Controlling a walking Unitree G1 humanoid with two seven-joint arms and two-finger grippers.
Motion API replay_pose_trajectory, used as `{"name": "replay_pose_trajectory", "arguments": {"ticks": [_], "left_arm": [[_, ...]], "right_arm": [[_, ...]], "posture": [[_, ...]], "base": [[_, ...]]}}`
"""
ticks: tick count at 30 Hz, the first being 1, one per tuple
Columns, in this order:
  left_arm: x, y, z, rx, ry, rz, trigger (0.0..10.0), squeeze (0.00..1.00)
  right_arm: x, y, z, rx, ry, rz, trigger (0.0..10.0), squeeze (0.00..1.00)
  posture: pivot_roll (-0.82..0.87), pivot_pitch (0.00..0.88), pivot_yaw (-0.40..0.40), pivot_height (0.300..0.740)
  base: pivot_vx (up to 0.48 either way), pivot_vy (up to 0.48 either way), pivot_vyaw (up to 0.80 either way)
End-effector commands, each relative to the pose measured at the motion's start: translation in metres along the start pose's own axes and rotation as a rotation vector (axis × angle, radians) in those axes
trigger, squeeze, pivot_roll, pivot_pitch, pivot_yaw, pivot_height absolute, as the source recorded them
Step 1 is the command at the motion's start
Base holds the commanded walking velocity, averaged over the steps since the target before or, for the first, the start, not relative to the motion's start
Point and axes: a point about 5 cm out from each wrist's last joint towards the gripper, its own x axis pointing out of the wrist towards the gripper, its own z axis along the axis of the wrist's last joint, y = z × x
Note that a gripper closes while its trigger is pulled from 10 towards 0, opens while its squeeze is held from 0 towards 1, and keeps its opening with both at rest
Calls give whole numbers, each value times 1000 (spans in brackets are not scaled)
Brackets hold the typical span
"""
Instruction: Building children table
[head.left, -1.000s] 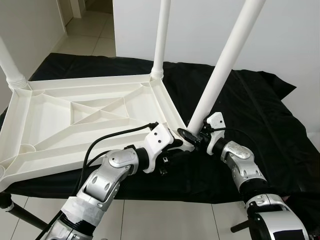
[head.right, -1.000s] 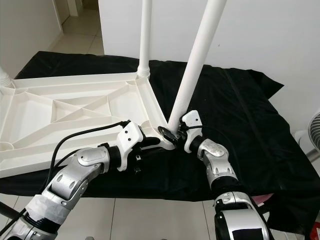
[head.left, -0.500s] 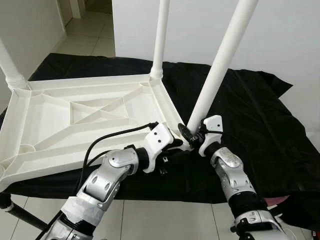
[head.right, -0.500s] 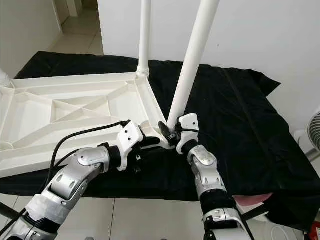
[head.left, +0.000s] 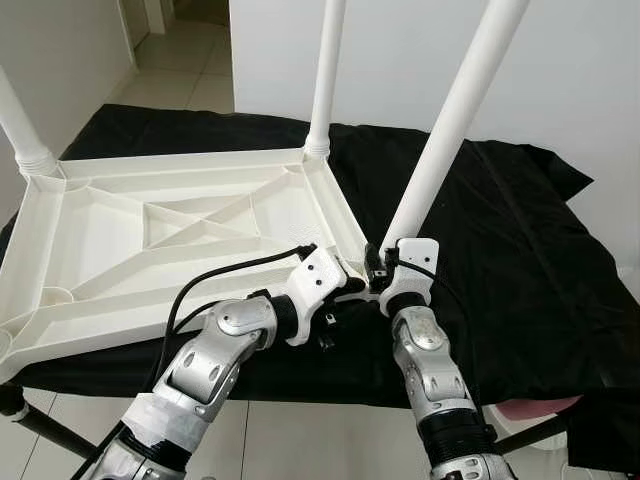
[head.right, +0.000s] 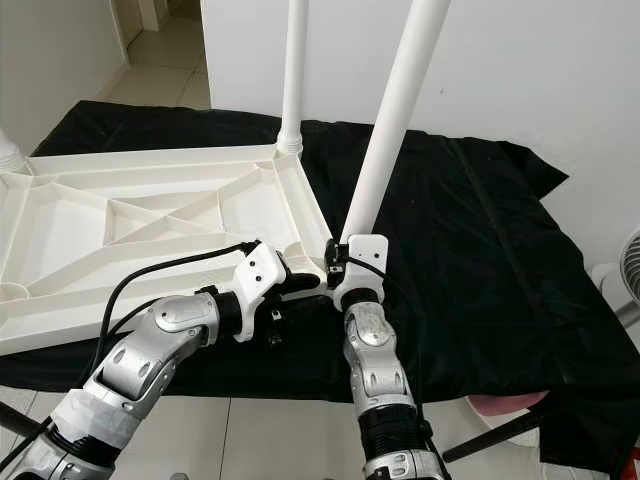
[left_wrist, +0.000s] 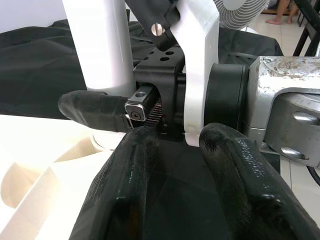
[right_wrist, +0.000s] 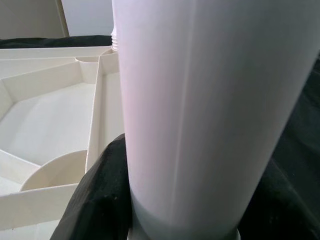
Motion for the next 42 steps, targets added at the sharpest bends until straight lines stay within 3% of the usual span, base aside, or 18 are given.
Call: {"name": "replay_pose_trajectory", "arguments": {"ticks": [1, 7, 8, 14, 15, 16, 27, 42], "left_arm": [[1, -2, 0, 0, 5, -24, 10000, 0], [1, -2, 0, -1, 5, -23, 10000, 0], [0, -1, 0, -3, 4, -18, 10000, 0], [-1, 2, 1, -2, 5, -11, 10000, 0], [-1, 2, 1, -1, 5, -12, 10000, 0], [-1, 2, 1, -1, 5, -13, 10000, 0], [0, 0, 0, 0, 7, -28, 10000, 0], [-2, -3, 1, -6, 8, -33, 10000, 0]], "right_arm": [[-5, -7, -12, -15, 69, -45, 10000, 0], [-5, -9, -10, -18, 69, -60, 10000, 0], [-4, -10, -8, -7, 63, -51, 10000, 1000], [-2, -18, 1, -8, 36, -24, 10000, 1000], [-1, -20, 1, -17, 43, 18, 10000, 294], [0, -22, 1, -24, 47, 56, 10000, 0], [9, -27, 13, -68, 18, 399, 10000, 0], [20, -38, 11, -160, 69, 711, 10000, 0]], "posture": [[26, 0, -81, 740], [26, 0, -81, 740], [26, 0, -80, 740], [27, 0, -76, 740], [26, 0, -75, 740], [26, 0, -74, 740], [16, 0, -70, 740], [20, 0, -65, 740]], "base": [[0, 0, 0], [0, 0, 0], [0, 0, 0], [0, 0, 0], [0, 0, 0], [0, 0, 0], [0, 0, 0], [0, 0, 0]]}}
